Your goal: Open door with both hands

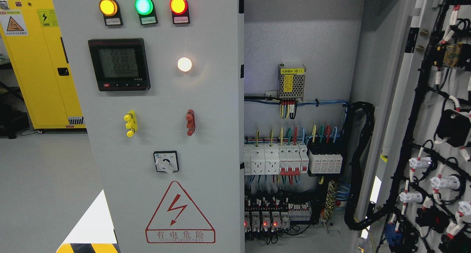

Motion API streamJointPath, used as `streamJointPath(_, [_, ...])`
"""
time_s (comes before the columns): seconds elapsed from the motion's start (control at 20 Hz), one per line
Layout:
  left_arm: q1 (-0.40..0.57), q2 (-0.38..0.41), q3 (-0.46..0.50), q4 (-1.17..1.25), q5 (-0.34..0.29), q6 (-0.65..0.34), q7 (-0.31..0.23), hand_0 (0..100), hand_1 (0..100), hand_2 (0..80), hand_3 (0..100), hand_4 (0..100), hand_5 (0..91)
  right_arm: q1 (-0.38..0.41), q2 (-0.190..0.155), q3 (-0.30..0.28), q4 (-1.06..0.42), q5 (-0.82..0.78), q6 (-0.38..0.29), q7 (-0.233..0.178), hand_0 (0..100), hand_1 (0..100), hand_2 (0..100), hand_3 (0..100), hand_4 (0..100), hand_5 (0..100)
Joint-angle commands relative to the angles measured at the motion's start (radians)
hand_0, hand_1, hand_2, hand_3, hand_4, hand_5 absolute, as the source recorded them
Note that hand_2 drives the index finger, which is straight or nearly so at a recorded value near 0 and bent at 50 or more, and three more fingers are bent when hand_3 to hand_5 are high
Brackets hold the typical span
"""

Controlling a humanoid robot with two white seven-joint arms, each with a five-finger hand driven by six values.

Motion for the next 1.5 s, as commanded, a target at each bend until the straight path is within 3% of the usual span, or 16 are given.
streamJointPath(0.0, [0.003, 0.006, 0.028, 0.013, 0.0, 0.007, 0.0, 0, 0, 0.0, 0, 0, 0.0, 0.103, -0.068, 0.126, -0.742, 0.001, -0.029, 0.0, 22, 0, 0, 0, 0, 0])
streamJointPath(0.2, [0.002, 0.018, 0.028, 0.01, 0.0, 0.039, -0.001, 0, 0, 0.0, 0, 0, 0.0, 0.1, -0.07, 0.142, -0.855, 0.001, -0.15, 0.0, 22, 0, 0, 0, 0, 0])
streamJointPath(0.35, [0.002, 0.021, 0.028, 0.007, 0.001, 0.048, -0.001, 0, 0, 0.0, 0, 0, 0.0, 0.073, -0.083, 0.175, -0.871, 0.001, -0.207, 0.0, 22, 0, 0, 0, 0, 0])
streamJointPath(0.5, [-0.004, 0.02, 0.028, 0.007, 0.0, 0.048, -0.001, 0, 0, 0.0, 0, 0, 0.0, 0.034, -0.077, 0.221, -0.872, 0.001, -0.299, 0.002, 22, 0, 0, 0, 0, 0])
streamJointPath(0.6, [-0.004, 0.02, 0.028, 0.007, 0.0, 0.048, -0.001, 0, 0, 0.0, 0, 0, 0.0, -0.006, -0.068, 0.229, -0.872, 0.001, -0.319, 0.002, 22, 0, 0, 0, 0, 0])
streamJointPath(0.7, [-0.004, 0.018, 0.028, 0.007, 0.001, 0.048, -0.001, 0, 0, 0.0, 0, 0, 0.0, -0.053, -0.054, 0.229, -0.872, 0.002, -0.321, 0.002, 22, 0, 0, 0, 0, 0])
streamJointPath(0.9, [-0.003, 0.021, 0.028, 0.007, 0.001, 0.047, -0.001, 0, 0, 0.0, 0, 0, 0.0, -0.214, 0.018, 0.214, -0.865, 0.016, -0.296, -0.001, 22, 0, 0, 0, 0, 0])
streamJointPath(1.1, [-0.004, 0.024, 0.03, 0.007, 0.003, 0.044, -0.001, 0, 0, 0.0, 0, 0, 0.0, -0.352, 0.058, 0.145, -0.849, 0.008, -0.158, -0.003, 22, 0, 0, 0, 0, 0])
streamJointPath(1.25, [-0.003, 0.024, 0.03, 0.007, 0.003, 0.042, -0.001, 0, 0, 0.0, 0, 0, 0.0, -0.443, 0.098, 0.091, -0.79, 0.005, -0.137, -0.003, 22, 0, 0, 0, 0, 0])
streamJointPath(1.45, [-0.004, 0.024, 0.03, 0.005, 0.003, 0.041, -0.001, 0, 0, 0.0, 0, 0, 0.0, -0.552, 0.134, 0.076, -0.731, 0.007, -0.094, -0.003, 22, 0, 0, 0, 0, 0])
